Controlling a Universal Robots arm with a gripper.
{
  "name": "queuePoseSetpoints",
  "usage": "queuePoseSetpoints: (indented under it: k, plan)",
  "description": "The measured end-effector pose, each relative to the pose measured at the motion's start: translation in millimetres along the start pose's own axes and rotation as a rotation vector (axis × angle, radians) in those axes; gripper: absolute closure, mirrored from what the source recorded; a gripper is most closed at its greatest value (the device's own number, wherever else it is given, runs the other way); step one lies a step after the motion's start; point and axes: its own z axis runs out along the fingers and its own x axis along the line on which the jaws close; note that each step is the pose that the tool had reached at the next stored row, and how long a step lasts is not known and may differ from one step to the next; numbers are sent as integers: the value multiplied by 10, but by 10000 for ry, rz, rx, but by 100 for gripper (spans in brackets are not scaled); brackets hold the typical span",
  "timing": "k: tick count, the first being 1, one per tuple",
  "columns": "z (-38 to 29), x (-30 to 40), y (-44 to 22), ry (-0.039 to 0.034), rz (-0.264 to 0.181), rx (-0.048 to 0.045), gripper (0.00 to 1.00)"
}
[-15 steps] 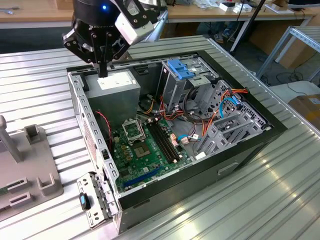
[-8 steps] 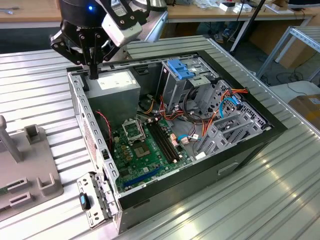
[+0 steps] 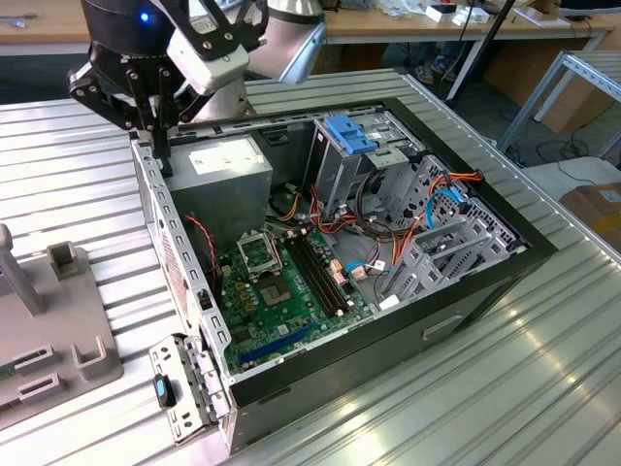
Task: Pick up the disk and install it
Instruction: 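Reach for the disk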
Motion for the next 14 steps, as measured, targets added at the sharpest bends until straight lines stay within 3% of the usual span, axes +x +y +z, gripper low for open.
queuePoseSetpoints:
  k: [2, 4, 7, 14]
  plan:
    - [0, 49, -4, 0, 0, 3, 89]
    - [0, 163, -12, -1, 1, 8, 89]
    - [0, 262, -20, -1, -1, 16, 89]
    - [0, 374, -29, -5, -2, 60, 89]
